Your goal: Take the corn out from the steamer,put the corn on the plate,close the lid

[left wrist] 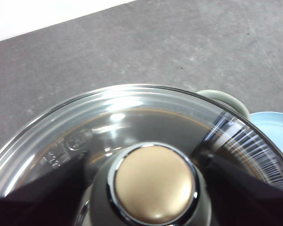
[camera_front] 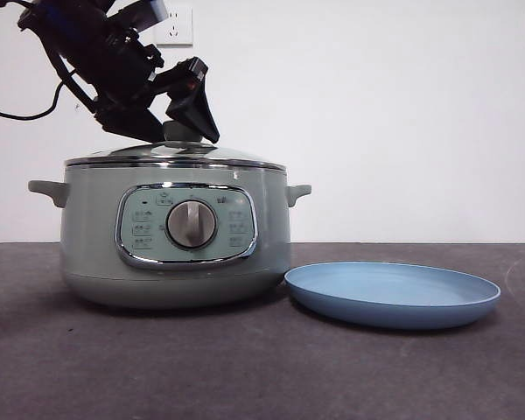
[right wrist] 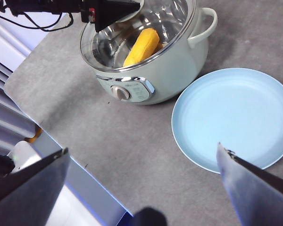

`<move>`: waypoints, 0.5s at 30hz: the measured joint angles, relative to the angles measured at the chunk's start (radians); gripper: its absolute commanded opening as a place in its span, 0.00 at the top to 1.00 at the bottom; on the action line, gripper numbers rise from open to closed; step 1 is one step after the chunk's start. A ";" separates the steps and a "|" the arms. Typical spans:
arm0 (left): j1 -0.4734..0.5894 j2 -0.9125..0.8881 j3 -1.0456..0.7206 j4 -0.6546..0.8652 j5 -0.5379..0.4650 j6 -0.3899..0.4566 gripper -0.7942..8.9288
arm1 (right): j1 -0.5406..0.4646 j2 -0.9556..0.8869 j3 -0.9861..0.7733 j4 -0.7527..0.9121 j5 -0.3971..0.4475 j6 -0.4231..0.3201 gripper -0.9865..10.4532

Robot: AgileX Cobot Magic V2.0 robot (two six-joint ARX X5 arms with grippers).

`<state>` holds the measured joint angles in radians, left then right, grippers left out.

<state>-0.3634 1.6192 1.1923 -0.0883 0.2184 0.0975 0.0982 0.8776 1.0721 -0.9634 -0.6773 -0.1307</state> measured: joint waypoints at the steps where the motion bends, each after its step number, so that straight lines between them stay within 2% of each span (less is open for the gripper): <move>1: 0.000 0.000 0.000 0.000 0.000 0.000 0.88 | 0.000 0.000 0.000 0.000 0.000 0.000 0.39; 2: -0.003 0.000 0.000 0.000 0.000 0.000 0.93 | 0.000 0.000 0.000 0.000 0.000 0.000 0.39; 15: -0.006 0.000 0.004 -0.005 0.001 0.000 0.93 | 0.000 0.000 0.000 0.006 0.000 0.000 0.39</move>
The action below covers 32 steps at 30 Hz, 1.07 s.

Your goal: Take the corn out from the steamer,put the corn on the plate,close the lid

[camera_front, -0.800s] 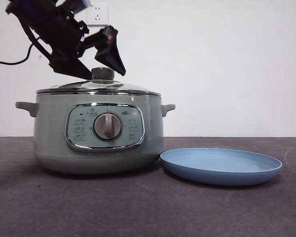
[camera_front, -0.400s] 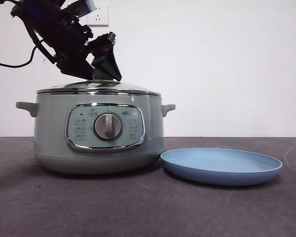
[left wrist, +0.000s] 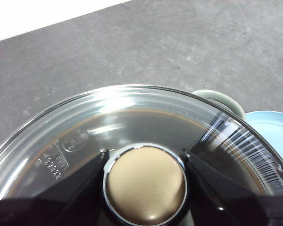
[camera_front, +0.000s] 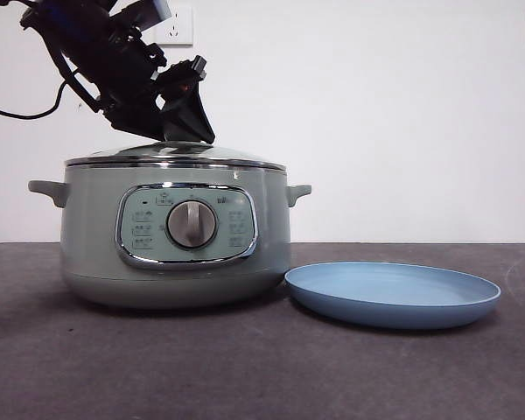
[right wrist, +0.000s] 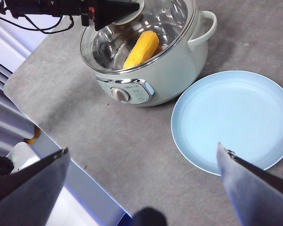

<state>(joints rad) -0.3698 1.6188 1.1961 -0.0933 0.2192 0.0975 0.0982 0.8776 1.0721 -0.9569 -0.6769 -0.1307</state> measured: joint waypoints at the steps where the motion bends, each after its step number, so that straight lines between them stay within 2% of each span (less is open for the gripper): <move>1: 0.000 0.000 0.001 -0.001 0.000 0.000 0.93 | 0.000 0.000 0.000 0.000 0.000 0.000 0.39; 10: 0.000 -0.011 0.078 -0.109 0.013 -0.001 0.93 | 0.000 0.000 0.000 0.000 0.000 0.000 0.39; 16: 0.000 -0.089 0.167 -0.178 0.016 -0.001 0.93 | 0.000 0.004 0.000 0.000 0.000 0.000 0.39; 22: 0.000 -0.262 0.190 -0.281 0.019 -0.013 0.93 | 0.000 0.040 0.000 0.040 0.000 0.006 0.39; 27: 0.000 -0.438 0.190 -0.442 0.015 -0.018 0.93 | 0.021 0.077 0.000 0.150 0.000 0.058 0.39; 32: 0.000 -0.605 0.190 -0.581 -0.004 -0.019 0.93 | 0.101 0.143 0.012 0.247 0.008 0.120 0.39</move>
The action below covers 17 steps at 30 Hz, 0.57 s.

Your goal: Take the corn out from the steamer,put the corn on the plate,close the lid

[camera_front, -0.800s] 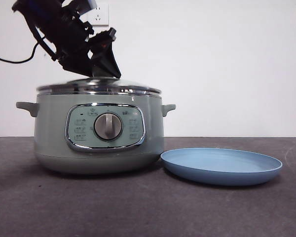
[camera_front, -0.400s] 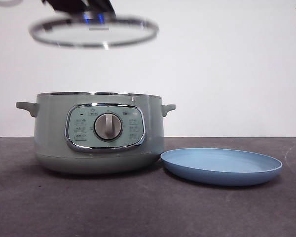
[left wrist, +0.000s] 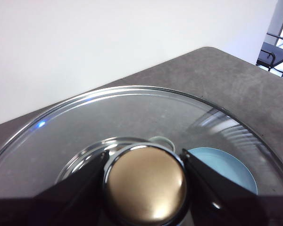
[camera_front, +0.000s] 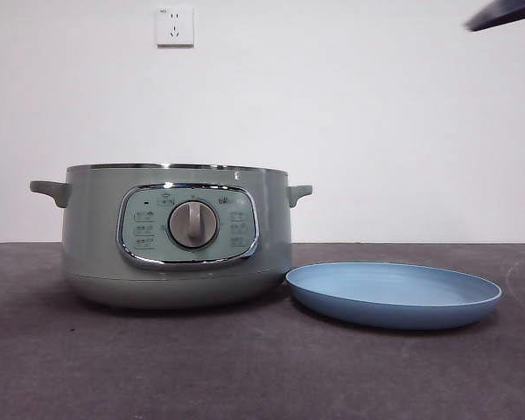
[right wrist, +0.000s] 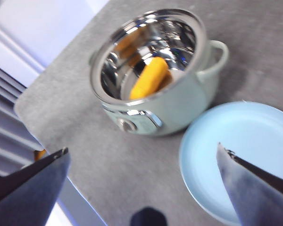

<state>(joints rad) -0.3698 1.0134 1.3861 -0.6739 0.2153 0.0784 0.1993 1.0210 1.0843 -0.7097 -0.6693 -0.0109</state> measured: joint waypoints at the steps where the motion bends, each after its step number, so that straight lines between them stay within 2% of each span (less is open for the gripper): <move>1: 0.000 -0.032 0.000 -0.028 -0.005 0.000 0.93 | 0.024 0.019 0.006 0.023 0.012 0.013 0.39; 9: 0.000 -0.220 0.000 -0.240 -0.073 0.000 0.93 | 0.238 0.229 0.150 0.093 0.176 0.072 0.39; 17: 0.000 -0.352 0.000 -0.412 -0.087 0.000 0.93 | 0.394 0.550 0.470 0.049 0.320 0.088 0.39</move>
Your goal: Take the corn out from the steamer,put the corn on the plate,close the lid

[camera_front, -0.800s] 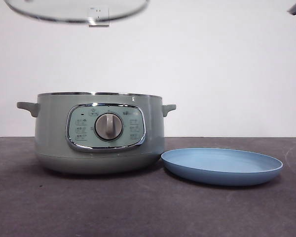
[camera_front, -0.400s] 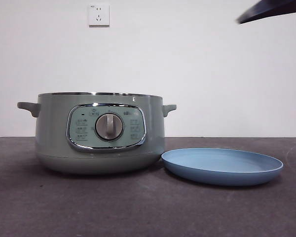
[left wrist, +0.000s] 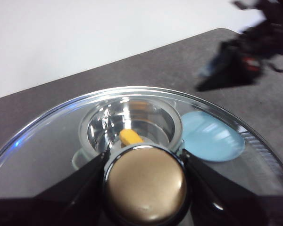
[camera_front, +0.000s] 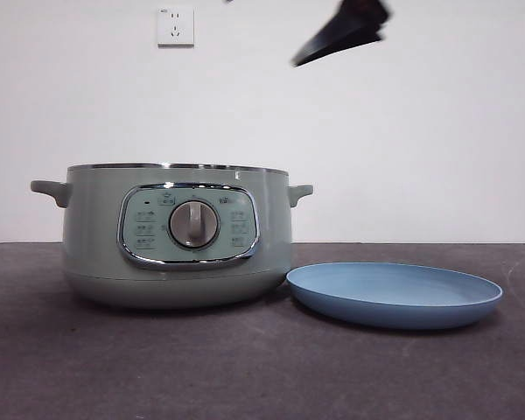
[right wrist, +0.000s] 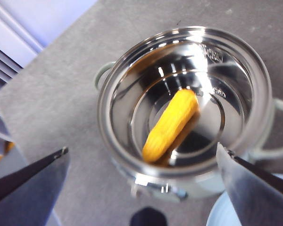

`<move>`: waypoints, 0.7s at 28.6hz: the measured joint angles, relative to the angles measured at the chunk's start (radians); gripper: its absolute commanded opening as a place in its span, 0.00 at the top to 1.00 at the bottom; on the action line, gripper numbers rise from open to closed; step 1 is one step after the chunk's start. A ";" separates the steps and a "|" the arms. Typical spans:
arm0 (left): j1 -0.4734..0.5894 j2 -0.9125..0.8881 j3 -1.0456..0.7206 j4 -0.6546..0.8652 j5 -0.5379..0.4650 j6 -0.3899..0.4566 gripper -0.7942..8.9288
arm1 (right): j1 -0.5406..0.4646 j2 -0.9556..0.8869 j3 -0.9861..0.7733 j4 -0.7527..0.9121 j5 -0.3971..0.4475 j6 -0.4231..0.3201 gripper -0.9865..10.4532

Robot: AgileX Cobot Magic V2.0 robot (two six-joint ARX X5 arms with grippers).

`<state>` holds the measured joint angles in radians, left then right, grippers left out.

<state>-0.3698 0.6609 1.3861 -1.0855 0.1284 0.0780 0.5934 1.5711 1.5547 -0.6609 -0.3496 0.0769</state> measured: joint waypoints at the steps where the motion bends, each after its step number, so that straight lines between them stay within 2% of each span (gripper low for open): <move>1: 0.000 -0.016 0.000 -0.018 -0.002 0.000 0.93 | 0.015 0.046 0.051 -0.018 0.022 0.002 0.39; 10: 0.000 -0.132 0.000 -0.153 -0.022 -0.016 0.93 | 0.109 0.481 0.487 -0.103 0.225 0.002 0.39; 14: 0.000 -0.142 0.000 -0.177 -0.022 -0.019 0.93 | 0.121 0.599 0.510 -0.092 0.272 0.003 0.39; 20: 0.000 -0.142 0.000 -0.194 -0.022 -0.018 0.93 | 0.126 0.670 0.510 -0.040 0.276 0.014 0.39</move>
<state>-0.3698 0.5186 1.3865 -1.2797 0.1062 0.0597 0.7189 2.2410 2.0644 -0.7006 -0.0734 0.0910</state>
